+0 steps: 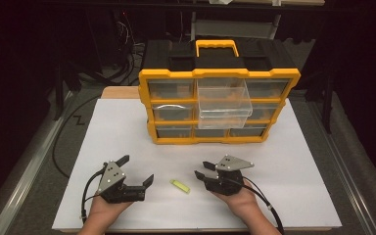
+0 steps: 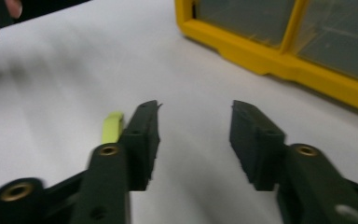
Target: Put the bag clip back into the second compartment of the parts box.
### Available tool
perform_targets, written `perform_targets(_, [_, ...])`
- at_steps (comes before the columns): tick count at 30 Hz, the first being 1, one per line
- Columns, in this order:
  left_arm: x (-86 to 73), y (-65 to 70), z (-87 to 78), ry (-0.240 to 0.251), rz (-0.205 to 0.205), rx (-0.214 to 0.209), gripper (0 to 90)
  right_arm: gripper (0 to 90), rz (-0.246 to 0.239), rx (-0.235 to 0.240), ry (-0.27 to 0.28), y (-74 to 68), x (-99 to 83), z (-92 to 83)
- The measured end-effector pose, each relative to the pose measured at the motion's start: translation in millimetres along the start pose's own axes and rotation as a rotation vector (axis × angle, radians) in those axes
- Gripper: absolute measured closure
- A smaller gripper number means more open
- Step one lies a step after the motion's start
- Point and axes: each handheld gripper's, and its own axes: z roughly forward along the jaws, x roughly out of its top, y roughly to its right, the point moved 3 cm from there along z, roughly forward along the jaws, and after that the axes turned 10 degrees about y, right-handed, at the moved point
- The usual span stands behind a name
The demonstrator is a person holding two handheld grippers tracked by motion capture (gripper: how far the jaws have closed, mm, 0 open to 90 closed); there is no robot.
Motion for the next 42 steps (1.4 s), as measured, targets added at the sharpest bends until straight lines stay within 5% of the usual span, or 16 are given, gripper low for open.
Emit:
perform_targets(8, [0.1, 1.0, -0.2, 0.002, 0.001, 0.002, 0.4, 90.0, -0.004, 0.069, -0.012, -12.4, -2.2, 1.1])
perform_targets(15, [-0.2, 0.4, -0.1, 0.0, -0.002, 0.009, 0.3, 90.0, -0.027, 0.124, -0.047, -28.6, -5.8, 5.4])
perform_targets(23, [0.0, 1.0, 0.3, -0.004, -0.005, -0.009, 0.4, 90.0, -0.103, 0.181, -0.158, -55.0, -11.9, 19.3])
perform_targets(34, [0.4, 1.8, -0.3, -0.001, -0.003, -0.01, 0.3, 90.0, -0.132, 0.173, -0.217, -54.2, -15.7, 22.8])
perform_targets(42, [0.1, 2.0, -0.1, -0.003, -0.005, -0.009, 0.4, 90.0, -0.119, 0.153, -0.202, -45.3, -13.7, 22.6])
